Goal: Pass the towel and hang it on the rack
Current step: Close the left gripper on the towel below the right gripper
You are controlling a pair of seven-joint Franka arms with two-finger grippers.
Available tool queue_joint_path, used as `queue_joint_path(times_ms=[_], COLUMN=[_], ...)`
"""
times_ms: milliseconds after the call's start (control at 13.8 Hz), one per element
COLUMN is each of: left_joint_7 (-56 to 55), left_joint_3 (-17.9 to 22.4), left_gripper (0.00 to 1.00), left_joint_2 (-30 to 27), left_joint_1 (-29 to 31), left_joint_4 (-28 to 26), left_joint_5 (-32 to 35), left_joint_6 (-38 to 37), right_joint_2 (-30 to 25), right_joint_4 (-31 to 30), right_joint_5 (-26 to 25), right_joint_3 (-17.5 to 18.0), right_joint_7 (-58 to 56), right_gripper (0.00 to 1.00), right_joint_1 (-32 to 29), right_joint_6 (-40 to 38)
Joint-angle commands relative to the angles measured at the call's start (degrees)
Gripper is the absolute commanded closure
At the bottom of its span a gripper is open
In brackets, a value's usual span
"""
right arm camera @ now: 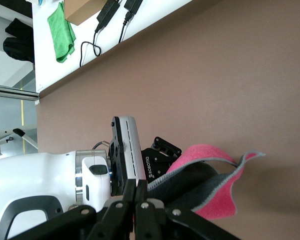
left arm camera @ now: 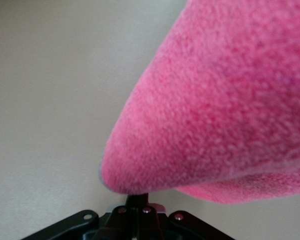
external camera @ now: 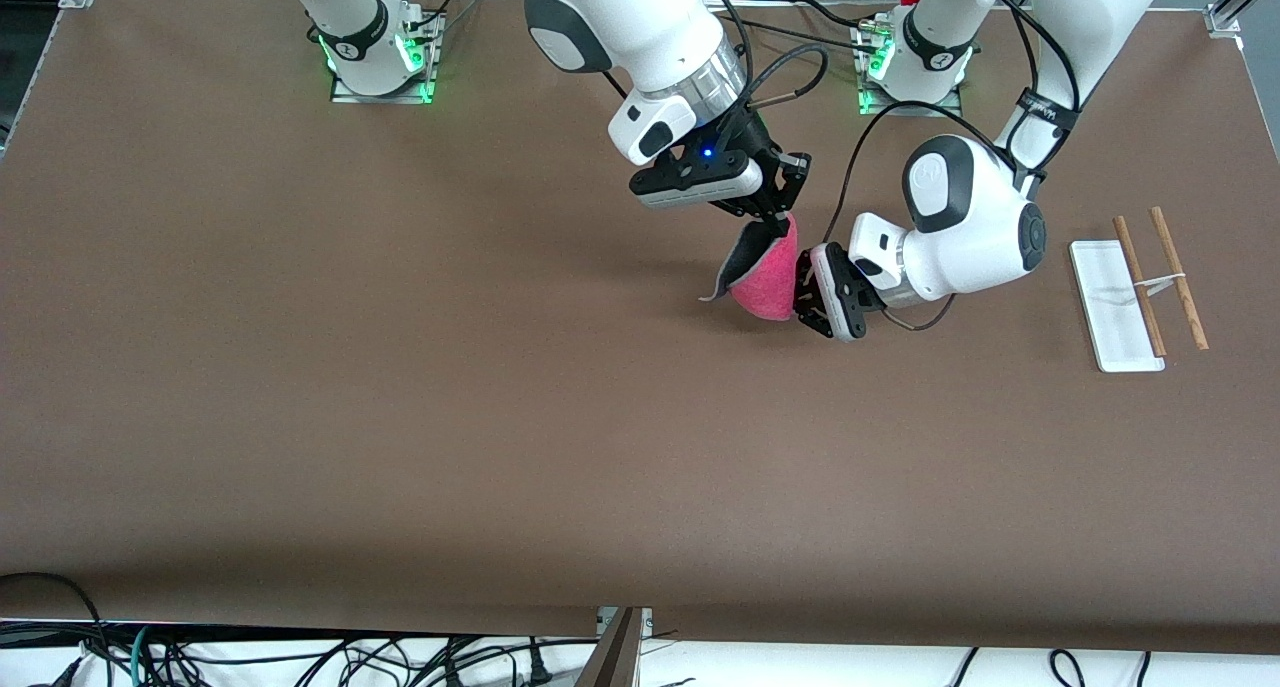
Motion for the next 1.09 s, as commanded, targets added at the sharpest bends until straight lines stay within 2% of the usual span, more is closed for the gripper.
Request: queue_joint_path(times_ms=[0, 72, 145, 289, 362, 434, 651, 1013], left_joint_7=[0.8, 0.4, 0.5, 0.9, 1.3, 2.3, 7.0, 8.7], left_joint_3=[0.1, 0.1, 0.1, 0.2, 0.2, 0.3, 0.3, 0.3], left_gripper=[1.0, 1.0, 0.83, 0.36, 0.21, 0.0, 0.0, 0.0], left_joint_2=[-0.5, -0.4, -0.4, -0.3, -0.4, -0.4, -0.3, -0.1], left_joint_1=[0.4, 0.4, 0.4, 0.4, 0.4, 0.5, 1.0, 0.2], left_joint_4=[0.7, 0.7, 0.7, 0.7, 0.7, 0.7, 2.5, 4.0], left_joint_5=[2.1, 2.1, 2.1, 2.1, 3.2, 4.5, 6.2, 10.4], left_joint_6=[-0.2, -0.2, -0.3, -0.3, -0.3, -0.3, -0.3, -0.3], right_joint_2=[0.6, 0.6, 0.6, 0.6, 0.6, 0.6, 0.6, 0.6], right_joint_4=[0.9, 0.9, 0.9, 0.9, 0.9, 0.9, 1.0, 0.9], right_joint_5=[-0.4, -0.5, -0.5, -0.5, -0.5, -0.5, -0.6, -0.6], right_joint_3=[0.2, 0.2, 0.2, 0.2, 0.2, 0.2, 0.2, 0.2], right_joint_7=[-0.6, -0.6, -0.6, -0.7, -0.7, -0.7, -0.8, -2.3], right_gripper=[1.0, 1.0, 1.0, 1.0, 1.0, 1.0, 1.0, 1.0], right_joint_1=[0.2, 0.2, 0.2, 0.2, 0.2, 0.2, 0.2, 0.1], right_joint_6=[0.2, 0.2, 0.3, 0.2, 0.3, 0.3, 0.3, 0.3])
